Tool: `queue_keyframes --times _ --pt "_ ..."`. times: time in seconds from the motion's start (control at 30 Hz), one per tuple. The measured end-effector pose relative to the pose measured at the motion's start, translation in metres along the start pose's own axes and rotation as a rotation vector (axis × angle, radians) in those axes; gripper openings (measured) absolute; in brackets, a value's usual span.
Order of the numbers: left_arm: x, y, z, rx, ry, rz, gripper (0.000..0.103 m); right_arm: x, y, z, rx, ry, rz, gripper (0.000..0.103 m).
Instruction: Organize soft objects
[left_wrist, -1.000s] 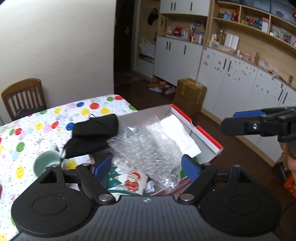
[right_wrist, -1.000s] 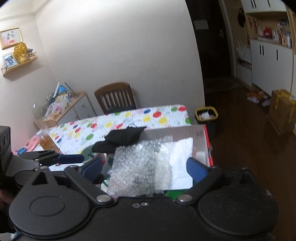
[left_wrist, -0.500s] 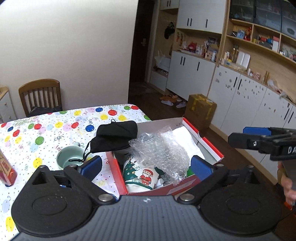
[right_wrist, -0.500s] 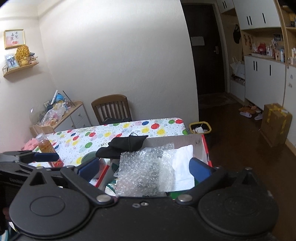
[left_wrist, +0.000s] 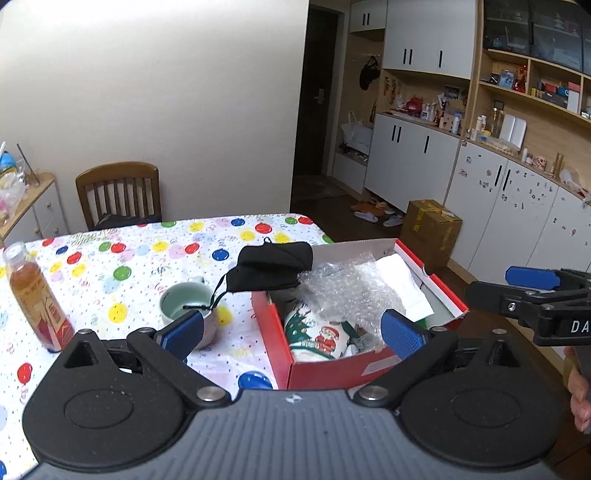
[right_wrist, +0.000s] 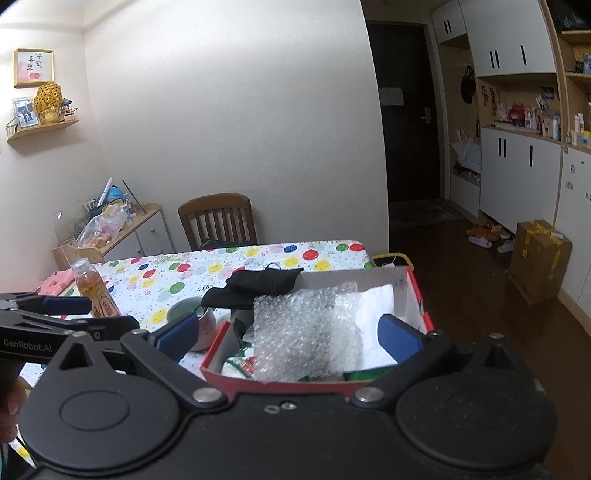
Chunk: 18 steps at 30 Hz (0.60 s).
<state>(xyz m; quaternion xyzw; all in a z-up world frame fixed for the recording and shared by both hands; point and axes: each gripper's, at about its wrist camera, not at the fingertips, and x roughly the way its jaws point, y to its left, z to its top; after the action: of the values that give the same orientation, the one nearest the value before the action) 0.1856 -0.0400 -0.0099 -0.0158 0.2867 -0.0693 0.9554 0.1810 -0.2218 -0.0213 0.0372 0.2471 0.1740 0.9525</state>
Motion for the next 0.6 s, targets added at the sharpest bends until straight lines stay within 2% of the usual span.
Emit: queue_keyframes --times 0.23,0.6 --pt "-0.014 0.004 -0.009 -0.019 0.001 0.004 0.103 -0.005 0.008 -0.012 0.043 0.016 -0.034 0.103" --pt "-0.031 0.004 -0.018 -0.019 -0.005 0.007 0.103 -0.015 0.03 -0.014 0.023 0.01 -0.013 0.103"
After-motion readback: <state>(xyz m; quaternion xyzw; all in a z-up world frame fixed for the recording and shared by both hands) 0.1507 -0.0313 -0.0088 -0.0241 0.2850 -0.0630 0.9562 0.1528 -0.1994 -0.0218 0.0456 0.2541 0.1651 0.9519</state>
